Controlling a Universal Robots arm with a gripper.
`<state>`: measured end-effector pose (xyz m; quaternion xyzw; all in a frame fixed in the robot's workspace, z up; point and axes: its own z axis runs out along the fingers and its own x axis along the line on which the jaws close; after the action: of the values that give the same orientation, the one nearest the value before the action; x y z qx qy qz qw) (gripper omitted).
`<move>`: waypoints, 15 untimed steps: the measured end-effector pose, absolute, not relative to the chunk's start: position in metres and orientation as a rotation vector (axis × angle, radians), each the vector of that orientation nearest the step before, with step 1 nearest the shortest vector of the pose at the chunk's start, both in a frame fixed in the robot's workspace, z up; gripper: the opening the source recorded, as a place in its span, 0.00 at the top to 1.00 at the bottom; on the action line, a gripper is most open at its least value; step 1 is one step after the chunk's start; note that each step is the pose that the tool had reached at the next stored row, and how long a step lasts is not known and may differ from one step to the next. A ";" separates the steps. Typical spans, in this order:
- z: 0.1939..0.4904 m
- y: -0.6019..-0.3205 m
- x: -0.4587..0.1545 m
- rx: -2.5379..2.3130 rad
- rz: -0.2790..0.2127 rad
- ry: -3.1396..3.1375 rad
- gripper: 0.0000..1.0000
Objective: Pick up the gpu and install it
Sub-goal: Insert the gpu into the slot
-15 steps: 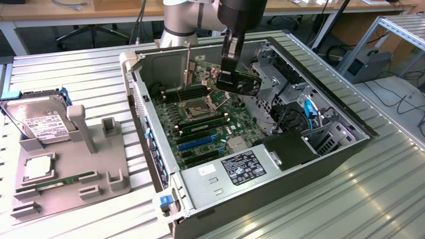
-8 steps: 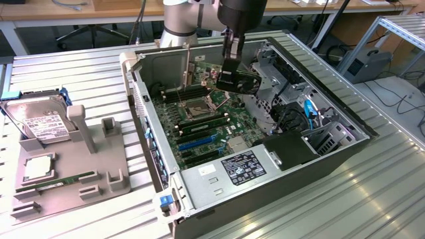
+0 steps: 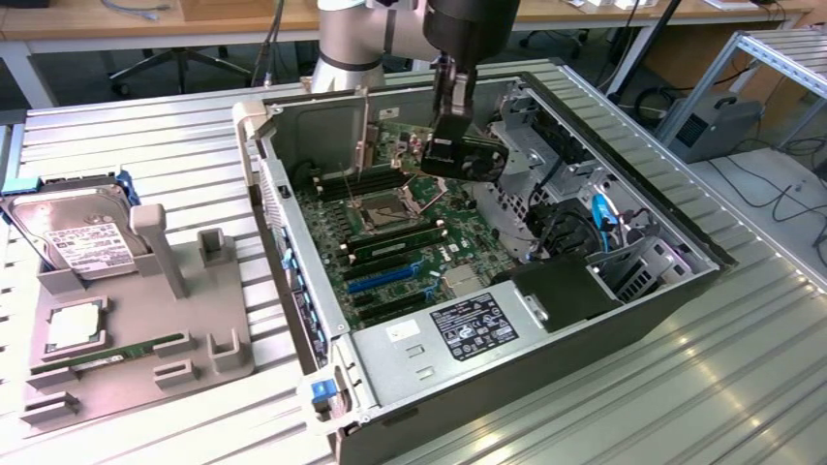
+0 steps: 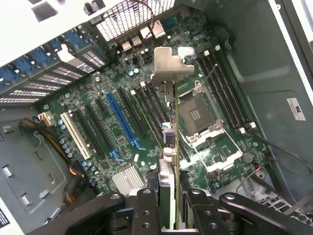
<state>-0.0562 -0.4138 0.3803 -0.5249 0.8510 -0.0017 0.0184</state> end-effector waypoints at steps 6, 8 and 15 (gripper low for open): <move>0.380 -0.414 -0.056 -1.689 -0.004 2.605 0.73; 0.380 -0.414 -0.056 -1.707 -0.004 2.593 0.73; 0.380 -0.414 -0.056 -1.782 -0.002 2.542 0.73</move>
<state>-0.0562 -0.4138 0.3802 -0.5740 0.8187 -0.0006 0.0185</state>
